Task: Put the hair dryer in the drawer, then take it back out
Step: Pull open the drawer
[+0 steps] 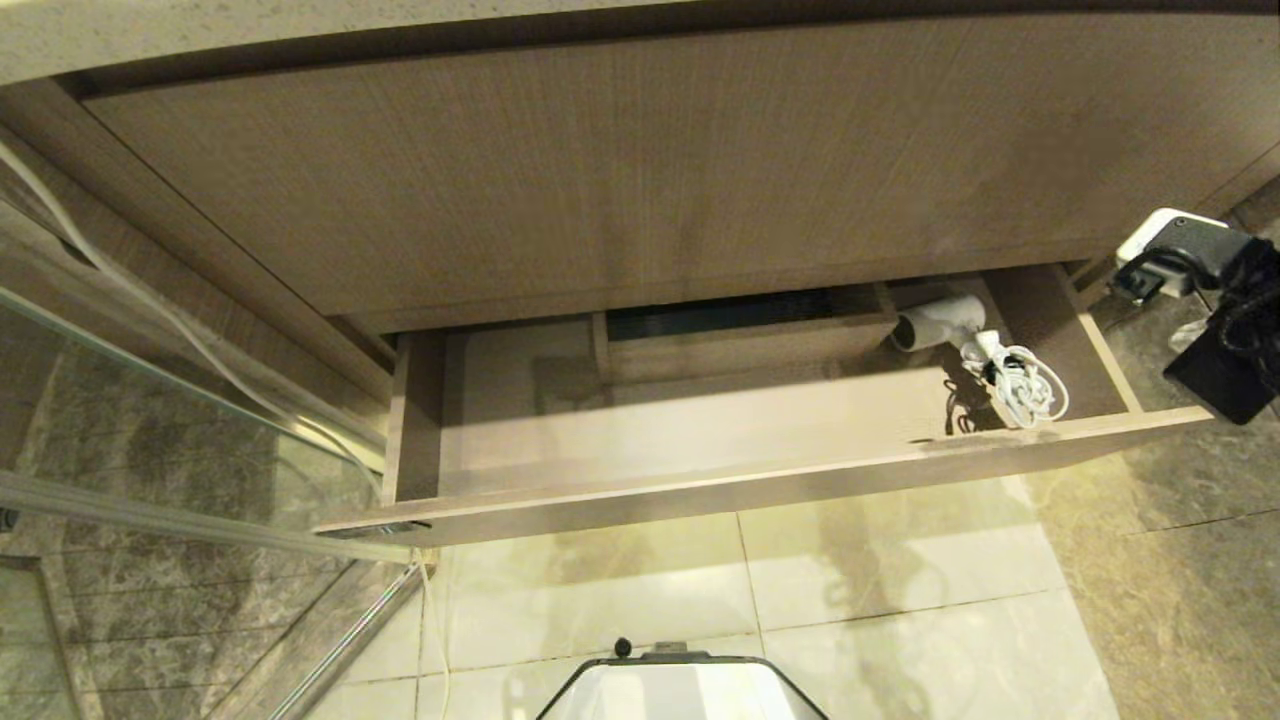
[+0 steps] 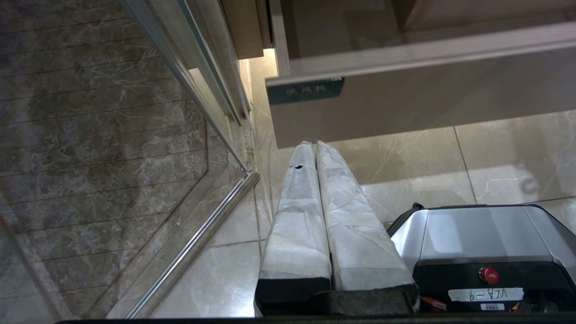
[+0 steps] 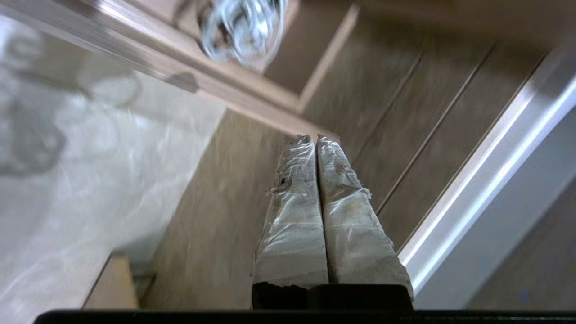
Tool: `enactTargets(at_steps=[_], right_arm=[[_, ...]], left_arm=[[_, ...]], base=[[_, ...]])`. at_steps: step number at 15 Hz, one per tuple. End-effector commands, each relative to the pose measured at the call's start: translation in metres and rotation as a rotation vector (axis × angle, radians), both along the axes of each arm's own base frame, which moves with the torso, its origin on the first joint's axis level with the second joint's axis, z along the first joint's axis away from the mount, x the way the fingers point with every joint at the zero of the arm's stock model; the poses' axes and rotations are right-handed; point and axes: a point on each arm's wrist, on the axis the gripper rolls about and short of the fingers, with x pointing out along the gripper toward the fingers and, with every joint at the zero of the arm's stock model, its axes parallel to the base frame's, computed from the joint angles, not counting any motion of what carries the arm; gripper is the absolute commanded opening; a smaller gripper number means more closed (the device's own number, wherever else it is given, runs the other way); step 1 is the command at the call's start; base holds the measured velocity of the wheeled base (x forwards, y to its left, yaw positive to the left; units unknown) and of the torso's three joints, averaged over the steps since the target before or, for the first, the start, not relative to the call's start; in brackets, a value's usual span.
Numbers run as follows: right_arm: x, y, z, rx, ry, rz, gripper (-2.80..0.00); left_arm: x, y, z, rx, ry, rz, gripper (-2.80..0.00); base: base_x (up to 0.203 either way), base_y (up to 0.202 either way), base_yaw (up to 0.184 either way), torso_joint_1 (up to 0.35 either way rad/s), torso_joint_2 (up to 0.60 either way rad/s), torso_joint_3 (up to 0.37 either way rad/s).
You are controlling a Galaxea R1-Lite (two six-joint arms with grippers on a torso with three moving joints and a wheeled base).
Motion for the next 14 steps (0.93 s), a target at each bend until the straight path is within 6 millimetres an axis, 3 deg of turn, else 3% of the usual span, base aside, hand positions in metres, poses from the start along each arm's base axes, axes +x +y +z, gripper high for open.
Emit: enactTargets(at_steps=[1, 6, 10, 11, 14], right_arm=[[0.021, -0.011, -0.023, 0.017, 0.083, -0.064, -2.8], [0.064, -0.021, -0.055, 0.092, 0.151, -0.146, -2.8], [0.103, -0.05, -0.078, 0.178, 0.163, -0.282, -2.8], [0.109, -0.059, -0.083, 0.197, 0.169, -0.314, 0.0], [0.128, -0.074, -0.101, 0.245, 0.191, -0.381, 0.0]], left_arm=[[0.0, 0.0, 0.0, 0.0, -0.001, 0.0, -2.8], [0.0, 0.0, 0.0, 0.0, 0.0, 0.0, -2.8], [0.0, 0.0, 0.0, 0.0, 0.0, 0.0, -2.8], [0.0, 0.0, 0.0, 0.0, 0.0, 0.0, -2.8], [0.0, 0.0, 0.0, 0.0, 0.0, 0.0, -2.8]], base=[[0.0, 0.0, 0.0, 0.0, 0.0, 0.0], [0.0, 0.0, 0.0, 0.0, 0.0, 0.0], [0.0, 0.0, 0.0, 0.0, 0.0, 0.0], [0.0, 0.0, 0.0, 0.0, 0.0, 0.0], [0.0, 0.0, 0.0, 0.0, 0.0, 0.0]])
